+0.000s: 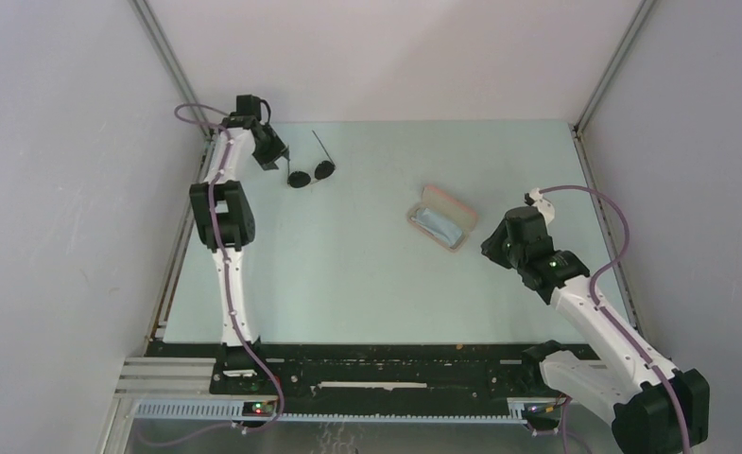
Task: Organize the sunglasses
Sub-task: Move the sunglasses to the center of the board.
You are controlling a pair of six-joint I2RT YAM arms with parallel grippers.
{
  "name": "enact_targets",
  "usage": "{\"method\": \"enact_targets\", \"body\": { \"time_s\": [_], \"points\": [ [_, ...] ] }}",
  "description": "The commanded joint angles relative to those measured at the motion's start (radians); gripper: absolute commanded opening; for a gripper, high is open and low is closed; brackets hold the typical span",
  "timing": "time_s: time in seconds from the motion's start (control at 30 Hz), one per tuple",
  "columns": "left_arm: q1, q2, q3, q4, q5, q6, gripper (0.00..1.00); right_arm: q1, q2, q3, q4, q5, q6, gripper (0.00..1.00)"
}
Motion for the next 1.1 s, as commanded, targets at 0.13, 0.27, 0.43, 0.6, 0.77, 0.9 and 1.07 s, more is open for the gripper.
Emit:
{"method": "enact_targets", "body": {
  "time_s": [0.13, 0.27, 0.43, 0.6, 0.77, 0.9, 1.07],
  "points": [
    [0.003, 0.107, 0.09, -0.02, 0.013, -0.035, 0.44, -0.006, 0.034, 0.006, 0.058, -0.028, 0.021, 0.33],
    [-0.014, 0.091, 0.049, -0.046, 0.016, -0.005, 0.37, -0.006, 0.043, 0.018, 0.055, -0.026, 0.029, 0.33],
    [-0.047, -0.003, -0.118, -0.01, -0.007, 0.033, 0.17, -0.004, 0.043, 0.02, 0.06, -0.031, 0.036, 0.33],
    [-0.095, -0.113, -0.293, 0.038, 0.011, 0.073, 0.09, 0.009, 0.032, 0.02, 0.048, -0.028, 0.045, 0.33],
    [-0.134, -0.223, -0.465, 0.057, 0.038, 0.078, 0.01, 0.04, 0.014, 0.02, 0.033, -0.011, 0.054, 0.33],
    [-0.197, -0.334, -0.664, 0.118, 0.034, 0.081, 0.0, 0.068, 0.004, 0.017, 0.024, 0.007, 0.053, 0.33],
    [-0.273, -0.396, -0.809, 0.091, 0.036, 0.096, 0.0, 0.083, -0.001, 0.015, 0.033, -0.008, 0.031, 0.33]
  ]
}}
